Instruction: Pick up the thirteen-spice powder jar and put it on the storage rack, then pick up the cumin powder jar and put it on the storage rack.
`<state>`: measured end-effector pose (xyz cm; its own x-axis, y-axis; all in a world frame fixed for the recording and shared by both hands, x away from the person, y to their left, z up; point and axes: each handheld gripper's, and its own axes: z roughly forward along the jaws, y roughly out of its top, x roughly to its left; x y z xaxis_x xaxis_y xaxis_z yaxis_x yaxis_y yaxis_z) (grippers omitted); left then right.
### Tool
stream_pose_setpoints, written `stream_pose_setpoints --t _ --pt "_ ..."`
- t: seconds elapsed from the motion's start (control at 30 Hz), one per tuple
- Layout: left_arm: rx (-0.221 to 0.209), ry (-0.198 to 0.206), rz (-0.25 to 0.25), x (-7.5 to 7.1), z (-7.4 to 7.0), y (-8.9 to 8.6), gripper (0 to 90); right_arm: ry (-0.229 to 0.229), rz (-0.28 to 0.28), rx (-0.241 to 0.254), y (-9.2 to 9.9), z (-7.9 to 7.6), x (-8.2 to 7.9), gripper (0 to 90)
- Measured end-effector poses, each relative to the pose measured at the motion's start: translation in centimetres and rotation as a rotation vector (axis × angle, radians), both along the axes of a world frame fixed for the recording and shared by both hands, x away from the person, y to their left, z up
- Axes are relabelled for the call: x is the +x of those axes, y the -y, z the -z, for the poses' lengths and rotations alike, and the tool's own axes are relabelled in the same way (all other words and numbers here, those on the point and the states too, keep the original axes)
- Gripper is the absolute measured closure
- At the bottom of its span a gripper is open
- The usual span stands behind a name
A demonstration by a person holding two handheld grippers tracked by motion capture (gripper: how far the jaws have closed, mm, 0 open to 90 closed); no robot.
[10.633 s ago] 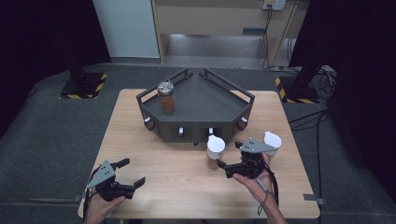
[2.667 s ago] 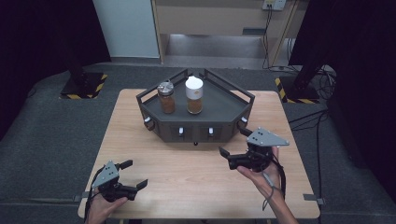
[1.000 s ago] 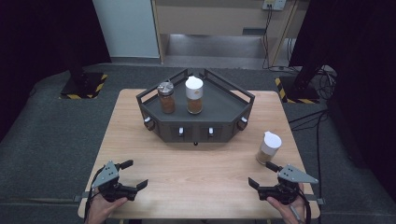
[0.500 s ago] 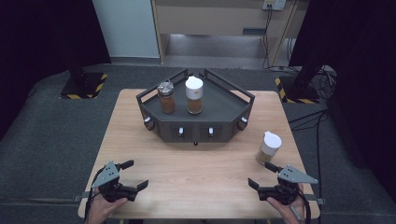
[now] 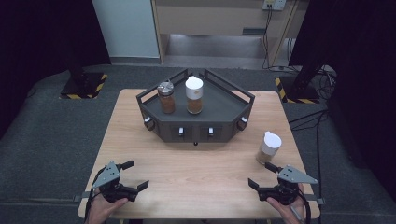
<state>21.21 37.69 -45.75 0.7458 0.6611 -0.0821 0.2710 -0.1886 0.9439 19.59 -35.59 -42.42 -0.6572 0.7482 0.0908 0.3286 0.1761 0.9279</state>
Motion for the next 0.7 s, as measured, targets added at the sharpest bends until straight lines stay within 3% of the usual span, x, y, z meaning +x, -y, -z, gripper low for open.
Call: stream_pose_setpoints --t 0.47,0.7 --pt "-0.001 -0.001 -0.003 0.0 0.0 0.0 0.6 0.034 0.032 0.030 0.2 -0.1 -0.8 2.6" --pt "-0.001 -0.003 -0.003 0.0 0.0 0.0 0.6 0.046 0.090 0.051 0.1 -0.9 -1.6 2.4"
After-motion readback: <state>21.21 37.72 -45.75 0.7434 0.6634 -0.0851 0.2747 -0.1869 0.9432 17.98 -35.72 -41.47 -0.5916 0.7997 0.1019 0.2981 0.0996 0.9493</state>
